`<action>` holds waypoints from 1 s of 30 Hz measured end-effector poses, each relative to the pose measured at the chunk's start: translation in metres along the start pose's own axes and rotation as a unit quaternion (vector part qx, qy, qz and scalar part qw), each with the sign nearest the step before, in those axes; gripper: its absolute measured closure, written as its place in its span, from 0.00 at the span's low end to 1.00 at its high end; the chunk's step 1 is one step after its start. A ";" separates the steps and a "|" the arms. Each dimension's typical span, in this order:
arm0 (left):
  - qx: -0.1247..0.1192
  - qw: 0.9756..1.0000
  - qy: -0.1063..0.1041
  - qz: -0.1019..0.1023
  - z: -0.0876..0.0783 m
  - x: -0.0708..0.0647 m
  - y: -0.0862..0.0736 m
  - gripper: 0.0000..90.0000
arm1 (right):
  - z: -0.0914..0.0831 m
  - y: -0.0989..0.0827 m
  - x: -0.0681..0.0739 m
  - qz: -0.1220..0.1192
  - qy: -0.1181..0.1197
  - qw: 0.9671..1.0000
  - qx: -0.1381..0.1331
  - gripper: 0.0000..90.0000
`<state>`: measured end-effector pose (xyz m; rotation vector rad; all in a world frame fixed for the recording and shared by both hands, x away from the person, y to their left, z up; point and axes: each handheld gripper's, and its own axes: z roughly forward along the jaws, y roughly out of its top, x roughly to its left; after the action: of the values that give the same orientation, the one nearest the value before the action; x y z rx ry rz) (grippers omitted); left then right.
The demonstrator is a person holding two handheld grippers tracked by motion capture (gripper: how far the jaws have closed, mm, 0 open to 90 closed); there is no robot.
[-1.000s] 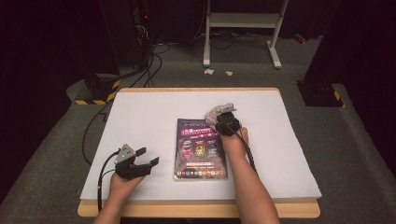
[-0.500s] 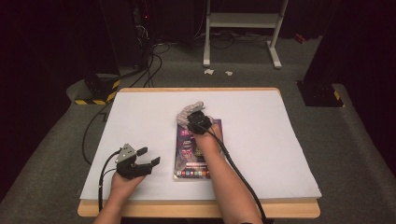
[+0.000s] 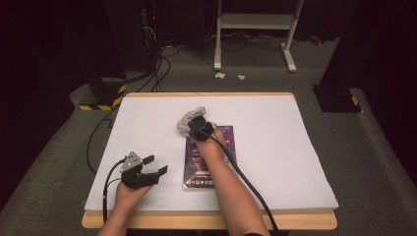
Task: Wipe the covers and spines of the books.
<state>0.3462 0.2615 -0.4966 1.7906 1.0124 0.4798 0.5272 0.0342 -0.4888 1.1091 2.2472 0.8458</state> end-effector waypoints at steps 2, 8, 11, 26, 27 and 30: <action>0.001 1.000 0.001 0.000 0.000 0.000 0.000 0.29 | -0.003 -0.006 -0.009 0.007 -0.007 1.000 0.001 0.67; 0.006 1.000 -0.001 0.005 0.002 -0.003 -0.001 0.29 | -0.021 -0.032 -0.053 0.038 -0.041 0.998 0.004 0.67; 0.008 1.000 -0.002 0.007 0.003 -0.004 -0.001 0.29 | -0.031 -0.046 -0.074 0.056 -0.056 0.997 0.005 0.67; 0.010 1.000 0.000 0.011 0.003 -0.005 -0.001 0.29 | -0.042 -0.066 -0.098 0.083 -0.070 0.994 -0.001 0.67; 0.009 1.000 0.000 0.011 0.004 -0.005 -0.001 0.29 | -0.042 -0.066 -0.098 0.082 -0.070 0.994 -0.001 0.67; 0.009 1.000 0.000 0.010 0.003 -0.005 -0.001 0.29 | -0.044 -0.063 -0.097 0.084 -0.070 0.994 -0.002 0.67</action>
<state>0.3455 0.2562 -0.4986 1.8183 1.0023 0.4842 0.5189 -0.0895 -0.4888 1.3279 2.0581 0.8107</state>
